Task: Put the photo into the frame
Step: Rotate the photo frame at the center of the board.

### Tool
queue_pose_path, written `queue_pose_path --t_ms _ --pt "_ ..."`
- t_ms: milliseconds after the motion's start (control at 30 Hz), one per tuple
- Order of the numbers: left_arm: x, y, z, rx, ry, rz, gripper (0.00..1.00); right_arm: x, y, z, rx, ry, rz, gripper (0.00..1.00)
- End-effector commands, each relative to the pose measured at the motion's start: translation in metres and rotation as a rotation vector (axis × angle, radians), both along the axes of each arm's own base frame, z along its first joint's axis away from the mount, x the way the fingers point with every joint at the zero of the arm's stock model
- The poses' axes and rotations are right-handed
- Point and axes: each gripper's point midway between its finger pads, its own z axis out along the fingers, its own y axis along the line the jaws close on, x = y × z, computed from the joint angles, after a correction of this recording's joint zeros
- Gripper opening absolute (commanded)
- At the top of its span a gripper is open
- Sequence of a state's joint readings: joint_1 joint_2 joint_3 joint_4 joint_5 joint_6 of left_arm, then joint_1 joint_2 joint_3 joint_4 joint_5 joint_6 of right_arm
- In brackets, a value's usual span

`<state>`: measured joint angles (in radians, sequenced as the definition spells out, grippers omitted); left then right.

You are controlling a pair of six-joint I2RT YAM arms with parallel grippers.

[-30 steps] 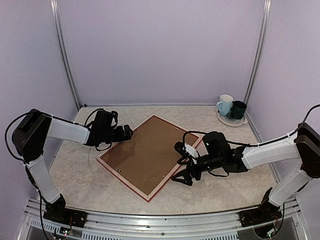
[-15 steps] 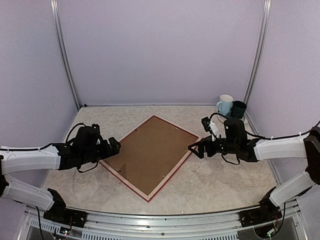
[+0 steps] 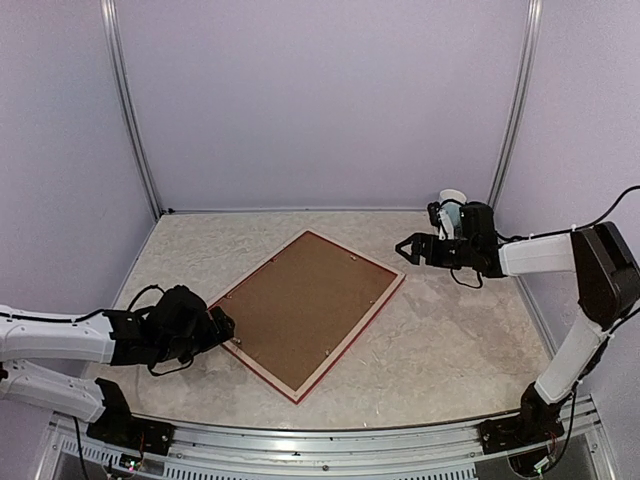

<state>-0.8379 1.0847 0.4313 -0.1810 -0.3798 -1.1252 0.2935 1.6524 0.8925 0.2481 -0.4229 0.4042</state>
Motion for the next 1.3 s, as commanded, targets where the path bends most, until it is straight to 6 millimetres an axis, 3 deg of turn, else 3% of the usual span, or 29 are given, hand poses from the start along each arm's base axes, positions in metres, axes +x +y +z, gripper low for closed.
queue_pose_path --t_ms 0,233,467,500,633,767,1133,1267 --pt "-0.009 0.019 -0.03 0.037 0.048 0.086 0.99 0.017 0.015 -0.007 0.052 0.042 0.089 0.99" --pt "-0.014 0.045 -0.035 -0.019 0.001 0.232 0.99 0.035 0.026 -0.042 0.029 0.104 0.143 0.99" --pt "0.011 0.053 -0.036 0.029 -0.07 0.327 0.99 0.039 0.031 -0.06 0.049 0.131 0.161 0.99" --pt "0.019 0.049 -0.033 0.028 -0.082 0.327 0.99 0.038 0.032 -0.061 0.053 0.134 0.165 0.99" --pt "0.038 0.041 -0.049 0.124 -0.036 0.311 0.99 0.035 0.035 -0.066 0.065 0.141 0.187 0.99" --pt "0.051 0.029 -0.057 0.114 -0.031 0.268 0.99 0.032 0.035 -0.078 0.048 0.162 0.195 0.99" --pt "0.096 -0.003 -0.021 0.062 -0.133 0.143 0.99 0.021 0.04 -0.083 0.049 0.179 0.208 0.99" --pt "0.106 -0.015 -0.019 0.046 -0.14 0.09 0.99 0.009 0.042 -0.082 0.039 0.186 0.203 0.99"
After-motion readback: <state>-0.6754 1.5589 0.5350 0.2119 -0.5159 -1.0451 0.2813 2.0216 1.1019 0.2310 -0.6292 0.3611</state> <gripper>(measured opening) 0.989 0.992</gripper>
